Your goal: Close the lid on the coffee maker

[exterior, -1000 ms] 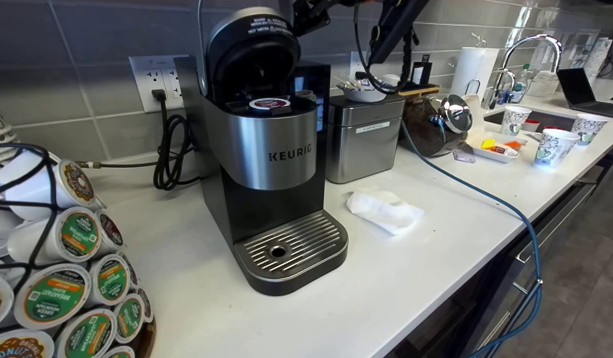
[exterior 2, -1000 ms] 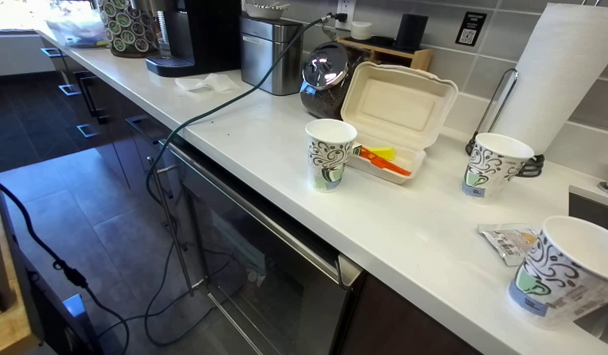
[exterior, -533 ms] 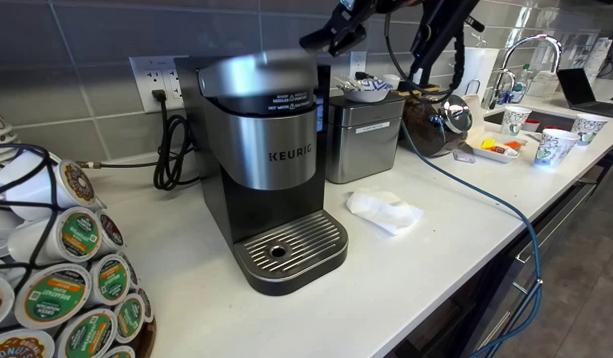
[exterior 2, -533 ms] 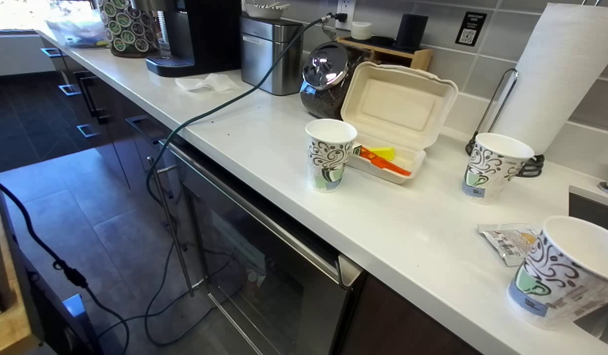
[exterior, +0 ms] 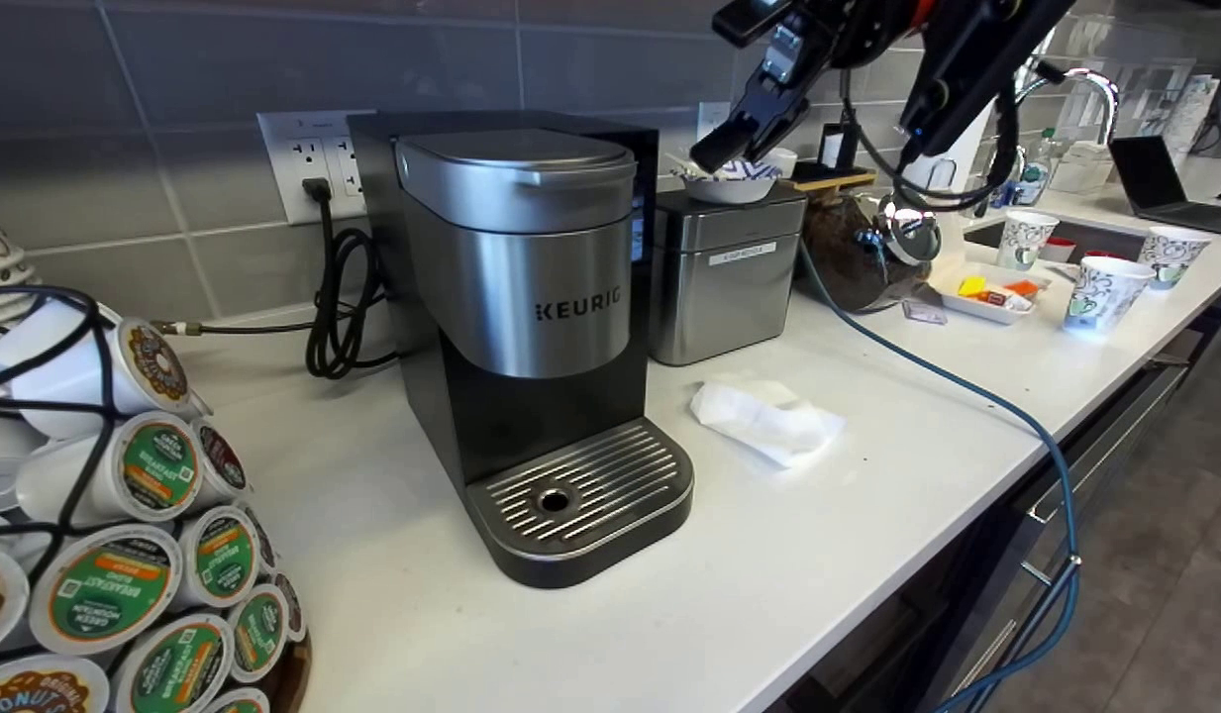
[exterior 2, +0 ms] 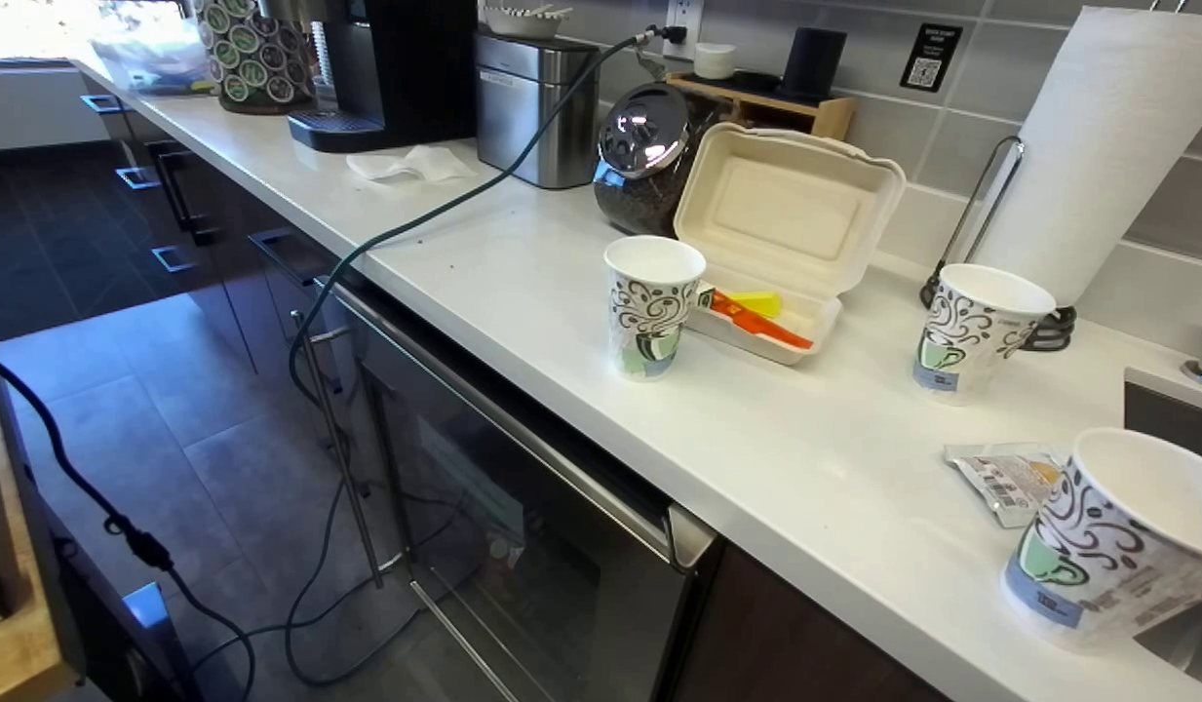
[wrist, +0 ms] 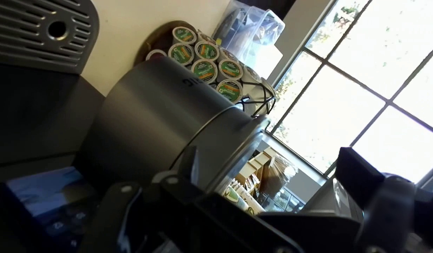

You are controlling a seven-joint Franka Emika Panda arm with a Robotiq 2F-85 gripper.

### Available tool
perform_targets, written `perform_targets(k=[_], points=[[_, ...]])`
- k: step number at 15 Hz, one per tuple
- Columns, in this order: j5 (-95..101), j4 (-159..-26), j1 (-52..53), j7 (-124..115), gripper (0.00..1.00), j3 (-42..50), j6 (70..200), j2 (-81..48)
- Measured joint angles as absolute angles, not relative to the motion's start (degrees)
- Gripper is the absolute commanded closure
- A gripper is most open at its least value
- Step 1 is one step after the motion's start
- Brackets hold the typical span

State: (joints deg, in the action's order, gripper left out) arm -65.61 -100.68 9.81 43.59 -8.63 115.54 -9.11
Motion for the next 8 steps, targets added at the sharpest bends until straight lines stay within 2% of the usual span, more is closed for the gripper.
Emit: perform_targets(k=[4, 8], points=[[-56.2, -108.9, 8.0, 43.5, 0.0, -6.7, 116.0, 2.8], [-49.6, -120.5, 6.4, 41.7, 0.0, -5.8, 122.5, 16.0]])
